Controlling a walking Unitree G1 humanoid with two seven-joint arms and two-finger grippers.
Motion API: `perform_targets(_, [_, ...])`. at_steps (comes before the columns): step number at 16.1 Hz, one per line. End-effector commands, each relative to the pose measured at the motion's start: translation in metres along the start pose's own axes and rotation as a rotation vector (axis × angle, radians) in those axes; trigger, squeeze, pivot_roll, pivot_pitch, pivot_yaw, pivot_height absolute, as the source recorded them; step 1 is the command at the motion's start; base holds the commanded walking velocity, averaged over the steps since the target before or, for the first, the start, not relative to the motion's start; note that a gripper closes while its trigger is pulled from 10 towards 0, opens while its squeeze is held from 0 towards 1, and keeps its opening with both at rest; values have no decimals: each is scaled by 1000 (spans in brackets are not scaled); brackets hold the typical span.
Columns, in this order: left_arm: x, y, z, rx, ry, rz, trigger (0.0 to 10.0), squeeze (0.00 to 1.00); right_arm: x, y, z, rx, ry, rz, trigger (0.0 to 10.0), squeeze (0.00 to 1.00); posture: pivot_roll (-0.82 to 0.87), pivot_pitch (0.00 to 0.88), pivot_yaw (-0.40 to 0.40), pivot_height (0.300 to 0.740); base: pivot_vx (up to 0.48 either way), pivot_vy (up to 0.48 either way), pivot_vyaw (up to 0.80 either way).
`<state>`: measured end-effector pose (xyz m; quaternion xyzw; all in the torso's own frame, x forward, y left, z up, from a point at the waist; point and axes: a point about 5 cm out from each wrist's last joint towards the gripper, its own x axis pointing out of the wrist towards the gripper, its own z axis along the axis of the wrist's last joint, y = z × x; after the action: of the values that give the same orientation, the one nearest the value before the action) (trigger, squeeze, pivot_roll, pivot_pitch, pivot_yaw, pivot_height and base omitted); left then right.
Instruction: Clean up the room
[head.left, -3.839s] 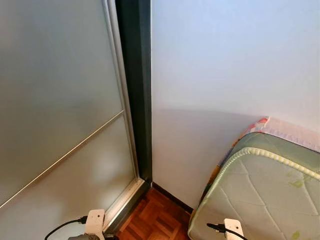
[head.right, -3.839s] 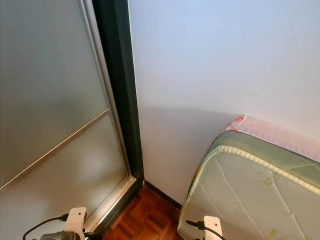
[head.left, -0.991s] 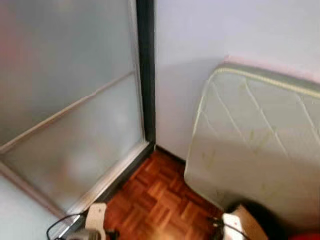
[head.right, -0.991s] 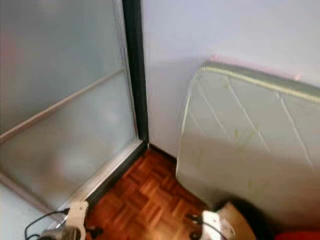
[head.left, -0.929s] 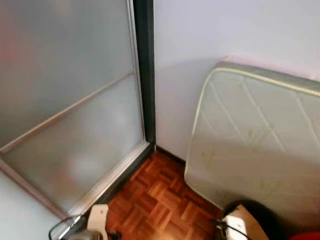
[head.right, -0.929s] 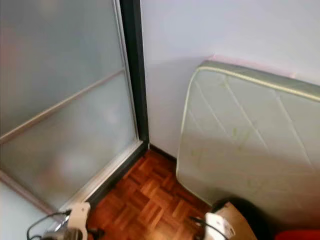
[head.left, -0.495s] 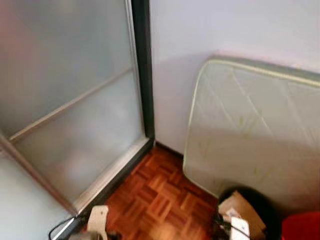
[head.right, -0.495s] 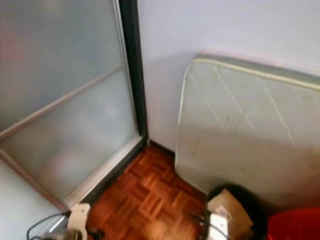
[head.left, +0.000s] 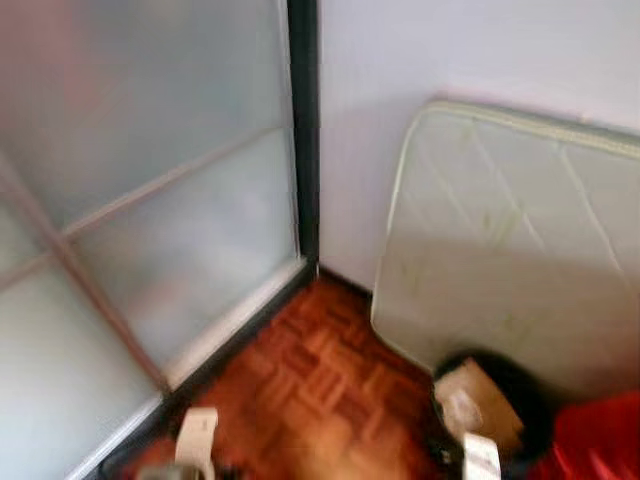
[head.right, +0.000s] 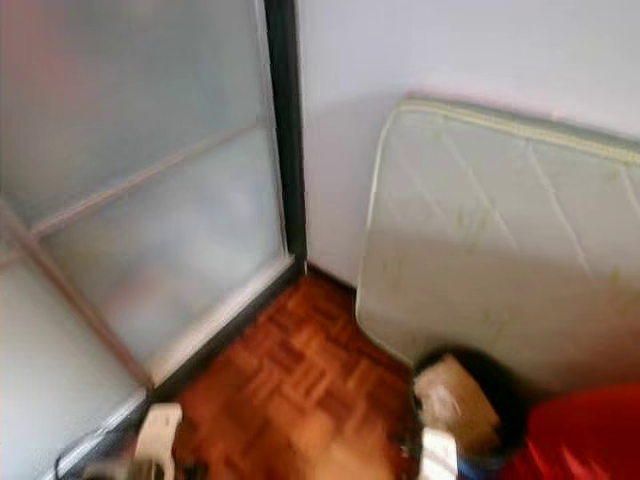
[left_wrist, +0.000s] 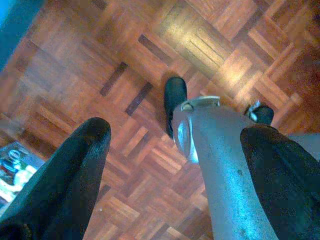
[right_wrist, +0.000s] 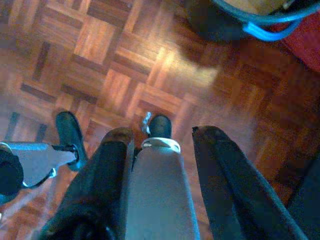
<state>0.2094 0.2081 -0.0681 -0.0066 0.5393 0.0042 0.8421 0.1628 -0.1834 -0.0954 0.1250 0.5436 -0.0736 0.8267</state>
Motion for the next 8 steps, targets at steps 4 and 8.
perform_targets(4, [0,1,-3,8,6,5,10000,0,0,4,-2,9,0,20,10000,0,97,0,-44,740,-62,0,0])
perform_targets(8, [0,2,-2,-1,-2,6,10000,0,1,6,-1,-14,0,32,10000,0,98,0,-40,740,0,0,0])
